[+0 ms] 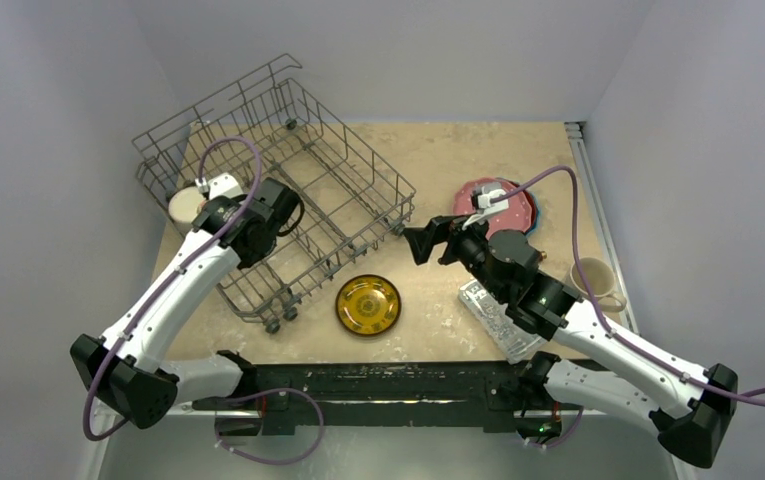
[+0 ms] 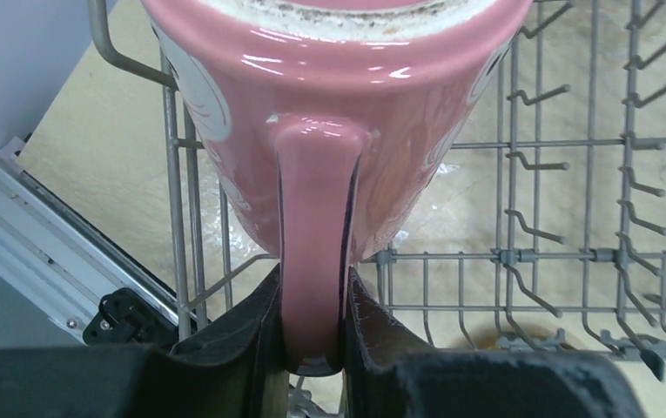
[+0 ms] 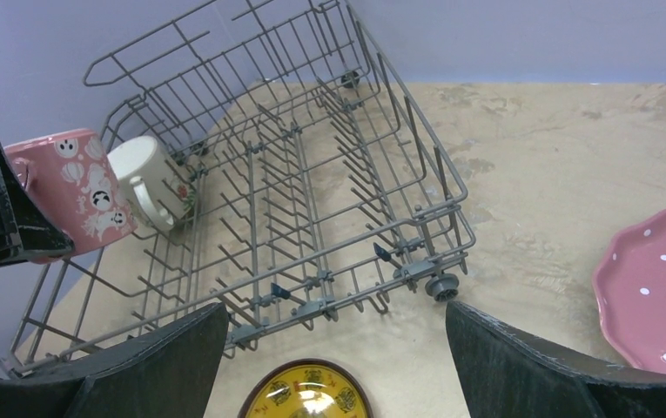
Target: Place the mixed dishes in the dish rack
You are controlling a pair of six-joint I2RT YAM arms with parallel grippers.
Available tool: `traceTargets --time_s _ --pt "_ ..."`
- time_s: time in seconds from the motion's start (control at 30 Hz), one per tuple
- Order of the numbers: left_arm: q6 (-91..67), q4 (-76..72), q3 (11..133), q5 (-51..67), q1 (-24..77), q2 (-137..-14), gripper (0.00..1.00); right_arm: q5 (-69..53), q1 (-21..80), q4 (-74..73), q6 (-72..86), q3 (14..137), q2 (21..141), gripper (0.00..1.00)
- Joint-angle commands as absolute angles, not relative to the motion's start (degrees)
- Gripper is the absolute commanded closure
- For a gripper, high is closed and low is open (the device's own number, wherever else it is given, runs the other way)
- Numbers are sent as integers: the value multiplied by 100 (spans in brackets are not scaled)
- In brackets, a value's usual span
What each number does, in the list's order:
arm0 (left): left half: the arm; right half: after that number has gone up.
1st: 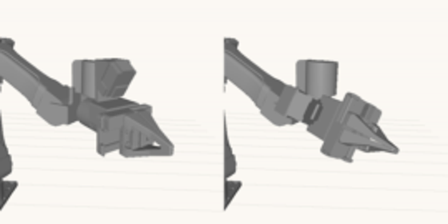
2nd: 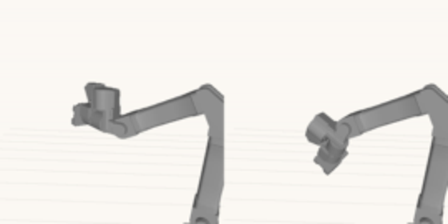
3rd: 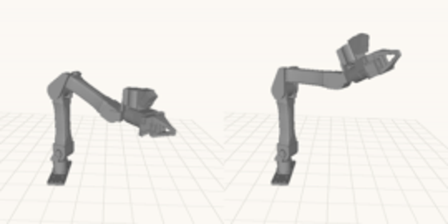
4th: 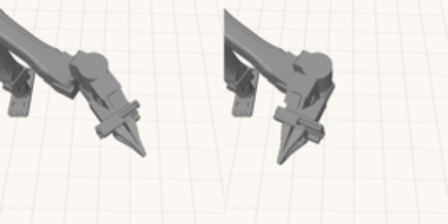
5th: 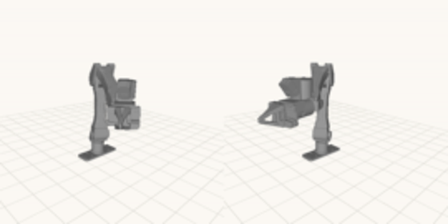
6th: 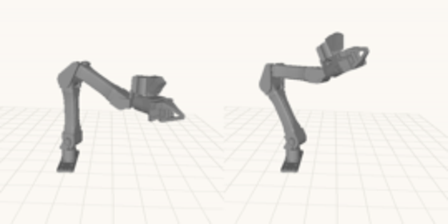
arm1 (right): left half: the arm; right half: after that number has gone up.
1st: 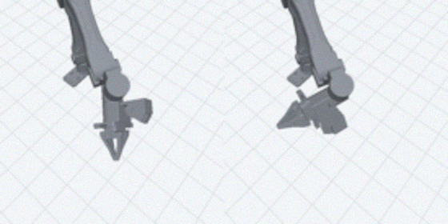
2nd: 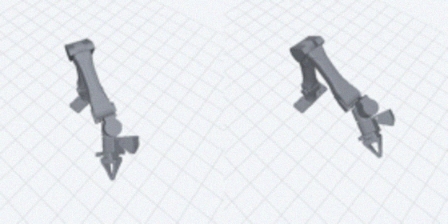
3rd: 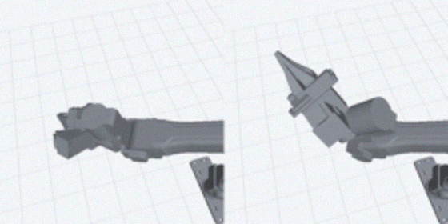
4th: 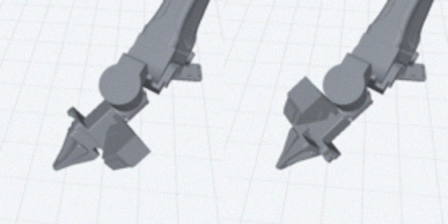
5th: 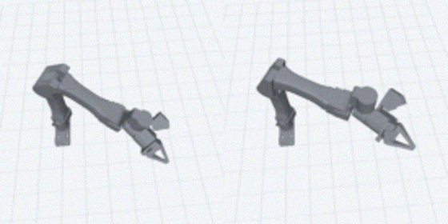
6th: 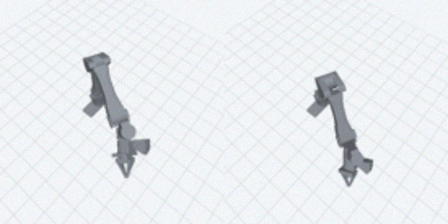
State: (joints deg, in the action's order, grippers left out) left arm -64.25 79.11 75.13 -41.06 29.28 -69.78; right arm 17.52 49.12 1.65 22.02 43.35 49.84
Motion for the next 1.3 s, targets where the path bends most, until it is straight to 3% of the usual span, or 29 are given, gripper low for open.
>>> traceTargets --time_s 0.0,0.5,1.03,1.17,1.27 --pt "-6913 7742 7292 -5055 2787 -6862 100 1907 4931 171 2145 4298 4920 3" --pt "-7323 6731 6396 -5328 2424 -7193 100 1904 4931 132 2138 4263 4965 2" --pt "-8656 6727 5971 -5779 2347 -8131 100 1947 4931 48 2127 4285 4994 2" --pt "-8804 6748 5964 -5787 2332 -8401 87 1952 4931 46 2130 4285 5011 2" --pt "-8897 6795 6009 -5727 2311 -8543 83 1959 4931 34 2118 4304 5058 2"
